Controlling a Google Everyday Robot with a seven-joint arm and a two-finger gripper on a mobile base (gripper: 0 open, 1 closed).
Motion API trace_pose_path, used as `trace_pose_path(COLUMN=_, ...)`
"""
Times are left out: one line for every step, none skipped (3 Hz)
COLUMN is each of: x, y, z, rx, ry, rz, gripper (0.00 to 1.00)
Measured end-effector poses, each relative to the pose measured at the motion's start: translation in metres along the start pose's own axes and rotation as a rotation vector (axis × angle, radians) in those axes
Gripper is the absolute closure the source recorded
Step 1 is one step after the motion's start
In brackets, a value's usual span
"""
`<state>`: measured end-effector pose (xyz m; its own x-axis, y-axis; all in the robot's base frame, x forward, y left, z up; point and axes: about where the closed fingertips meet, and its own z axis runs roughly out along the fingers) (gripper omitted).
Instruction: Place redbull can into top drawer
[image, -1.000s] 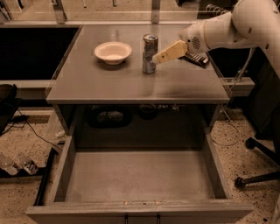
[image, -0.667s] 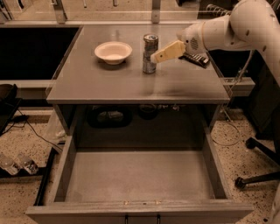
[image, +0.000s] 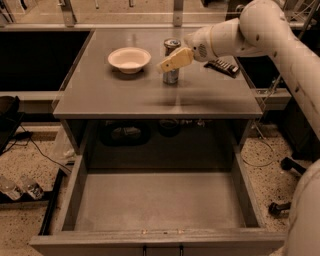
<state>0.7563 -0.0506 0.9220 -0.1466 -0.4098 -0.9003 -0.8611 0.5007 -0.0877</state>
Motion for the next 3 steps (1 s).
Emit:
trace_pose_path(x=0.0051, y=-0.0018, z=0.0244, rx=0.003, ry=0.029, rz=-0.029, gripper=0.0)
trace_pose_path(x=0.005, y=-0.0015, z=0.025, rx=0.002, ry=0.03, rz=-0.029, gripper=0.19)
trace_pose_path(x=0.005, y=-0.0015, z=0.0251, rx=0.002, ry=0.03, rz=-0.029, gripper=0.43)
